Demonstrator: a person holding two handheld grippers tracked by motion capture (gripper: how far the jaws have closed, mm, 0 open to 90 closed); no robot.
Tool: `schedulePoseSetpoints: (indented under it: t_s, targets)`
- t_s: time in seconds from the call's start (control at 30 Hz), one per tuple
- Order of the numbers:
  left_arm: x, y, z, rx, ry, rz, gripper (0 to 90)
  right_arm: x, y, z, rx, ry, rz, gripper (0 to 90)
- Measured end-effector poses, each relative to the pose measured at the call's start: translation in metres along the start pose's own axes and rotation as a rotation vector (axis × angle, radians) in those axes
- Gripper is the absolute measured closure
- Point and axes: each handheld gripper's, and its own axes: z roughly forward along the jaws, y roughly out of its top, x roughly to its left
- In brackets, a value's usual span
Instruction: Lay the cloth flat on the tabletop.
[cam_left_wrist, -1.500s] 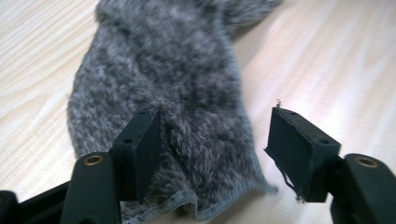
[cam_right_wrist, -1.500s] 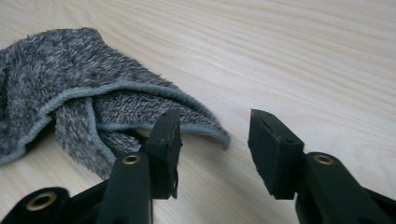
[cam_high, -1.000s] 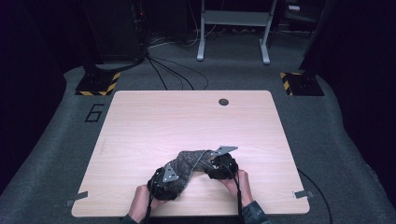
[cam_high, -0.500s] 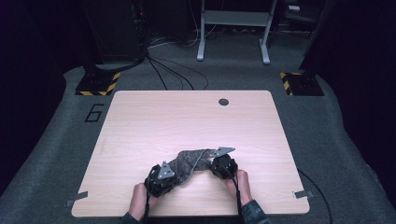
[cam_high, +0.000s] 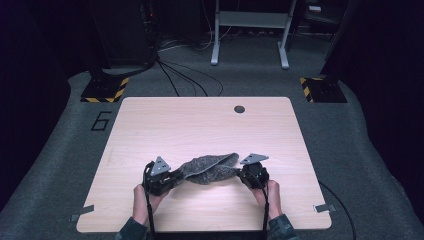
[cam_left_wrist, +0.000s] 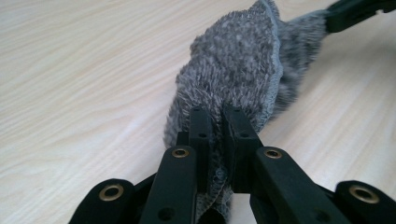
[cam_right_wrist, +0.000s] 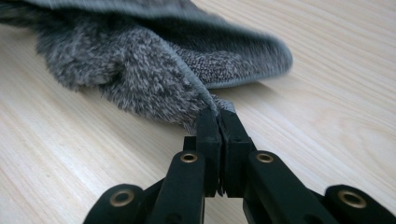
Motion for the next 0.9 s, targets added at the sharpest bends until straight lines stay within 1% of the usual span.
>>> schedulePoseSetpoints:
  t_s: [0.03,0.1,0.17,0.2,0.27,0.3,0.37,0.4,0.43,0.47,0.5,0.53,0.57,0.6,0.63,0.7,0.73,0.77,0.8,0.83,0.87,0.9]
  targets:
    - [0.000,0.000,0.000,0.000,0.000,0.000,82.7,0.000,0.000,0.000,0.000,0.000,0.000,88.2]
    - [0.006,0.000,-0.001,-0.008,0.005,-0.021,82.7,-0.007,-0.002,-0.005,-0.002,-0.011,0.012,88.2]
    - [0.011,-0.001,-0.002,-0.007,0.005,-0.028,82.6,-0.015,-0.007,-0.011,-0.002,-0.034,0.028,88.2]
    - [0.013,-0.002,-0.002,-0.001,-0.001,-0.034,82.6,-0.017,-0.008,-0.013,0.002,-0.034,0.031,88.2]
    - [0.015,-0.003,0.000,-0.006,0.002,-0.045,82.6,-0.022,-0.012,-0.016,0.007,-0.040,0.040,88.2]
    - [0.017,-0.003,0.000,0.008,-0.010,-0.048,82.5,-0.023,-0.014,-0.018,0.009,-0.043,0.049,88.1]
    - [0.019,-0.004,0.004,0.008,-0.018,-0.063,82.3,-0.026,-0.019,-0.021,0.018,-0.039,0.053,88.1]
    - [0.019,-0.004,0.004,0.008,-0.018,-0.063,82.1,-0.027,-0.022,-0.022,0.024,-0.040,0.053,88.1]
    - [0.021,-0.003,0.006,0.019,-0.028,-0.067,82.1,-0.027,-0.022,-0.022,0.024,-0.040,0.053,88.1]
    - [0.023,-0.003,0.011,0.031,-0.040,-0.076,81.2,-0.027,-0.027,-0.026,0.030,-0.040,0.059,88.0]
    - [0.023,-0.003,0.011,0.031,-0.040,-0.076,80.7,-0.027,-0.027,-0.026,0.030,-0.040,0.059,88.0]
    - [0.025,-0.004,0.015,0.046,-0.054,-0.093,78.8,-0.026,-0.032,-0.030,0.042,-0.038,0.057,87.9]
    - [0.027,-0.004,0.017,0.059,-0.056,-0.096,75.5,-0.025,-0.034,-0.032,0.046,-0.045,0.059,87.9]
    - [0.028,-0.005,0.018,0.053,-0.052,-0.114,71.9,-0.024,-0.036,-0.034,0.054,-0.047,0.059,87.8]
    - [0.031,-0.005,0.018,0.059,-0.058,-0.123,67.9,-0.025,-0.039,-0.036,0.058,-0.050,0.060,87.0]
    - [0.034,-0.007,0.018,0.061,-0.038,-0.144,57.2,-0.025,-0.044,-0.041,0.064,-0.040,0.069,79.4]
    - [0.036,-0.007,0.016,0.065,-0.033,-0.157,53.2,-0.026,-0.045,-0.044,0.064,-0.032,0.074,75.6]
    - [0.038,-0.008,0.014,0.057,-0.027,-0.165,49.8,-0.027,-0.046,-0.048,0.057,-0.020,0.087,72.6]
    - [0.040,-0.008,0.012,0.052,-0.018,-0.177,46.9,-0.029,-0.045,-0.051,0.043,-0.011,0.091,67.9]
    - [0.041,-0.007,0.010,0.047,-0.013,-0.178,44.3,-0.031,-0.044,-0.054,0.027,-0.004,0.092,61.5]
    - [0.042,-0.006,0.007,0.042,-0.005,-0.184,42.7,-0.033,-0.042,-0.055,0.032,0.002,0.086,60.3]
    - [0.042,-0.006,0.007,0.042,-0.005,-0.184,40.9,-0.035,-0.039,-0.057,0.021,0.012,0.089,57.5]
